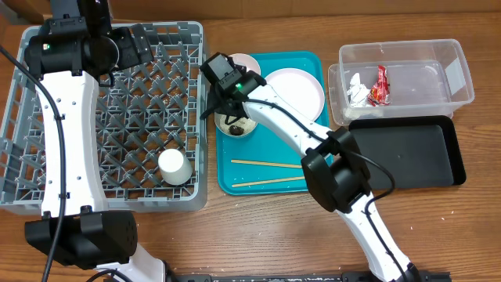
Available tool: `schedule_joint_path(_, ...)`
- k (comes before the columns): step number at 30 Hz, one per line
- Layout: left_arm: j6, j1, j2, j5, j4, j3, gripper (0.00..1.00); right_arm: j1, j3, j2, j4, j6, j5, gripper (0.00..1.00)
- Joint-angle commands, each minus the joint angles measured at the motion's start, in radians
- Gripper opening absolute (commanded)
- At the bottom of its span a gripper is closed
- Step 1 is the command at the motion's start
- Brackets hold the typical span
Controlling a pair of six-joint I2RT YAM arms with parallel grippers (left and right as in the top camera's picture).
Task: Sort waste into correct bins and load items into the dishwasher
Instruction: 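Grasp the rice bowl with the right gripper and lift it, then carry the rice bowl right over the black tray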
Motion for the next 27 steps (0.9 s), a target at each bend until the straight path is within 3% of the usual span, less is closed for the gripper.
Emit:
schedule_joint_path(1, -0.011, 0.004, 0.009, -0.004, 0.0, 0.0, 1.0, 0.0, 0.026, 0.023, -0.025, 0.007, 0.014, 0.42)
schedule_joint_path(4, -0.011, 0.004, 0.01, -0.004, 0.0, 0.0, 1.0, -0.001, 0.026, 0.025, -0.094, 0.006, 0.014, 0.38)
schedule_joint_path(9, -0.011, 0.004, 0.009, -0.004, 0.0, 0.0, 1.0, -0.001, 0.029, 0.013, -0.2, 0.002, -0.015, 0.2)
schedule_joint_path(16, -0.011, 0.004, 0.01, -0.004, 0.0, 0.0, 1.0, -0.001, 0.029, -0.048, -0.359, -0.05, -0.028, 0.13)
schedule_joint_path(17, -0.011, 0.004, 0.01, -0.004, 0.0, 0.0, 1.0, 0.001, 0.029, -0.054, -0.385, -0.05, -0.028, 0.06)
schedule_joint_path(18, -0.011, 0.004, 0.01, -0.004, 0.0, 0.0, 1.0, 0.001, 0.029, -0.058, -0.41, -0.05, -0.028, 0.04)
schedule_joint_path(27, -0.011, 0.004, 0.01, -0.004, 0.0, 0.0, 1.0, 0.009, 0.029, -0.134, -0.588, -0.149, -0.047, 0.04)
